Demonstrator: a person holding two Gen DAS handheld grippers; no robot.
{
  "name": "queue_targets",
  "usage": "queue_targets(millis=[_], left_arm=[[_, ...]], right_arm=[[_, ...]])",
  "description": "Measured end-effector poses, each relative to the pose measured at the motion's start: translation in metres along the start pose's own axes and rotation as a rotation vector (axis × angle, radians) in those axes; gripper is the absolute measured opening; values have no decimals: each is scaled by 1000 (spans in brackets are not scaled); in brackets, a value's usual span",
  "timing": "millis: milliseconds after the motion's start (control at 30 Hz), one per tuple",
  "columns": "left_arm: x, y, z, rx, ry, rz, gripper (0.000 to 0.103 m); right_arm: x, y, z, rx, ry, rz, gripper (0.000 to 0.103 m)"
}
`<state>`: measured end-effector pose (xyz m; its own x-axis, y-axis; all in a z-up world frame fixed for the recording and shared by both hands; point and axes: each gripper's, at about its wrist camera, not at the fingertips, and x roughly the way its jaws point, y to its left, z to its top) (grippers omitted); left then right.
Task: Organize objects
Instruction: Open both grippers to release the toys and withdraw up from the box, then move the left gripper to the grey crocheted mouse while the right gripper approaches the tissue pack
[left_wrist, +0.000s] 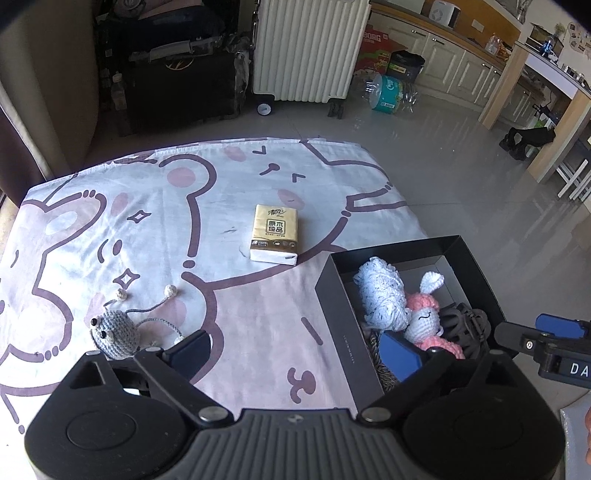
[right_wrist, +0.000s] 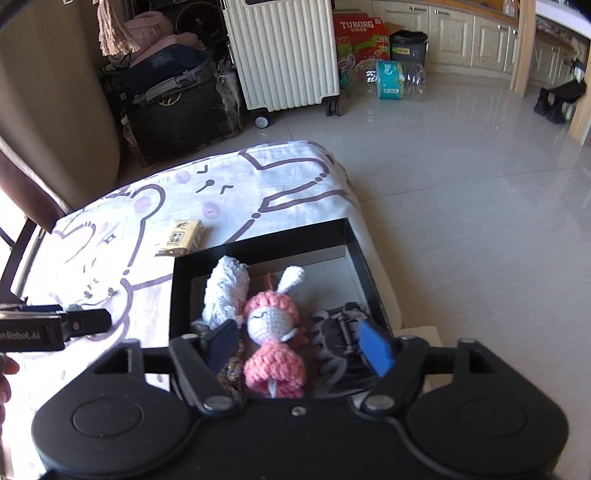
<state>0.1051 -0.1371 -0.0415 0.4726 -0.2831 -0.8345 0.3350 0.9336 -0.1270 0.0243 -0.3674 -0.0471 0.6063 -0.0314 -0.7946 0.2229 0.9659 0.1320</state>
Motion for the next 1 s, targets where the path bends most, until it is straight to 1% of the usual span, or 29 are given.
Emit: queue_targets(millis=[67,133,233,567,667,900,1000], left_arm=[[-1,1,-2,2,-3,2,99],[-1,2,-4,7,-8,5,101],[-1,4,-7,16,-19,17,102],[4,11,-15,39,-39,40,103],[7,17,-15,26,-27,42,103],[7,35,-15,-24,-41,57,103],[6,46,-11,-42,-43,45,103]], right_arm=[[-3,1,-3,-8,-14,-13,90],[-6,2,-5,-10,-29,-18,98],[-9,3,-7,-9,-50,-36,103],[-5,3,-15,3,-71,-56,103],[-4,4,-16,-2,-71,-55,103],[3,8,-17,-18,-77,-56,103],[5,10,-17,-31,-90,-45,103]])
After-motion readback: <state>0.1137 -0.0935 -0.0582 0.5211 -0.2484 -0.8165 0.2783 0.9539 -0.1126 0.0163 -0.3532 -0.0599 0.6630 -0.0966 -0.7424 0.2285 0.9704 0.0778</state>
